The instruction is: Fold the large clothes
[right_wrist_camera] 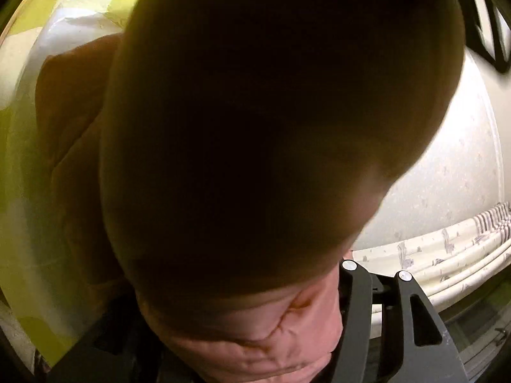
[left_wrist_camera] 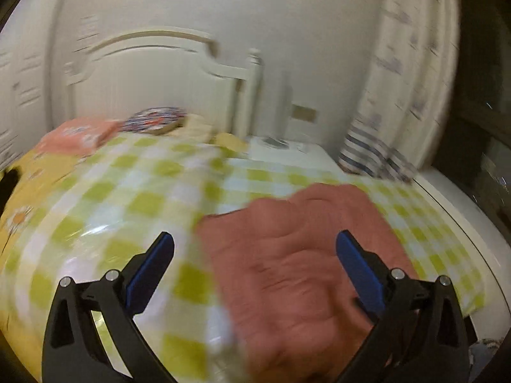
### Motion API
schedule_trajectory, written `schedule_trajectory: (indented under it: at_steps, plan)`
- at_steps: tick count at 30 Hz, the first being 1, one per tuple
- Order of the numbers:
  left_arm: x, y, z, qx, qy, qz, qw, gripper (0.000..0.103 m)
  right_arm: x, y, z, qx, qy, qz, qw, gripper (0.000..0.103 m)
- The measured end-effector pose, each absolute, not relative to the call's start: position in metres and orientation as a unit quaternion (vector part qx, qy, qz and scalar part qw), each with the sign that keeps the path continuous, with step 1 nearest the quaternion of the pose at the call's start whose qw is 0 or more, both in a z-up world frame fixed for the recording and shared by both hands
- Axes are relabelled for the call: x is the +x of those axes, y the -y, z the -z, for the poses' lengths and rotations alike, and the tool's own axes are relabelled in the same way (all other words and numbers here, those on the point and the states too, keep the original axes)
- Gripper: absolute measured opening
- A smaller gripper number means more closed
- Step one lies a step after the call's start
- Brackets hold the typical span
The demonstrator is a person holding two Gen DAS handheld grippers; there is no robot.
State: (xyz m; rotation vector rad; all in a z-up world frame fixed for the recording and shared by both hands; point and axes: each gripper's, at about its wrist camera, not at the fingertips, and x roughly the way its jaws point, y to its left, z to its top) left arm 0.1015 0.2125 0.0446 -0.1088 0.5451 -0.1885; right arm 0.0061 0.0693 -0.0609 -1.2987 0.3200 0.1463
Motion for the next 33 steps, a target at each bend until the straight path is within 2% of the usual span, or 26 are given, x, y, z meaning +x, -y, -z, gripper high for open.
schedule_trajectory:
  at_steps: [5,8,9,11,12,13,14,15,20,24,27,30,33]
  plan:
    - [0.182,-0.139,-0.029,0.036,-0.338,0.155,0.928,0.101,0.015,-0.056,0.065,-0.600,-0.139,-0.069,0.785,0.055]
    - [0.237,-0.115,0.022,0.150,-0.391,0.105,0.902,0.101,0.019,-0.042,0.062,-0.585,-0.133,-0.074,0.797,0.057]
    - [0.248,-0.116,0.039,0.146,-0.407,0.119,0.894,0.101,0.018,-0.037,0.058,-0.576,-0.131,-0.079,0.803,0.059]
    - [0.261,-0.137,0.058,0.073,-0.414,0.148,0.895,0.101,0.018,-0.021,0.046,-0.542,-0.143,-0.106,0.821,0.062]
    - [0.261,-0.144,0.060,0.056,-0.413,0.146,0.897,0.101,0.018,-0.009,0.036,-0.511,-0.156,-0.133,0.835,0.067]
    - [0.257,-0.148,0.061,0.054,-0.403,0.139,0.903,0.101,0.016,0.001,0.029,-0.488,-0.163,-0.153,0.844,0.082]
    - [0.254,-0.148,0.061,0.059,-0.396,0.134,0.906,0.101,0.014,0.018,0.017,-0.445,-0.175,-0.192,0.857,0.088]
    - [0.251,-0.148,0.061,0.064,-0.389,0.128,0.910,0.101,0.014,0.030,0.010,-0.416,-0.186,-0.211,0.865,0.091]
    - [0.249,-0.147,0.058,0.069,-0.383,0.115,0.914,0.101,0.019,0.068,-0.010,-0.335,-0.213,-0.235,0.888,0.090]
    - [0.242,-0.143,0.053,0.078,-0.367,0.098,0.922,0.101,0.026,0.081,-0.051,-0.196,-0.223,-0.276,0.914,0.091]
    - [0.237,-0.142,0.051,0.085,-0.351,0.078,0.929,0.101,0.041,0.096,-0.061,-0.147,-0.233,-0.244,0.930,0.094]
    - [0.233,-0.143,0.048,0.082,-0.342,0.067,0.934,0.101,0.075,0.070,-0.018,-0.173,-0.309,-0.214,0.910,0.098]
    - [0.228,-0.137,0.047,0.102,-0.328,0.050,0.938,0.101,0.075,0.063,0.013,-0.219,-0.301,-0.195,0.907,0.098]
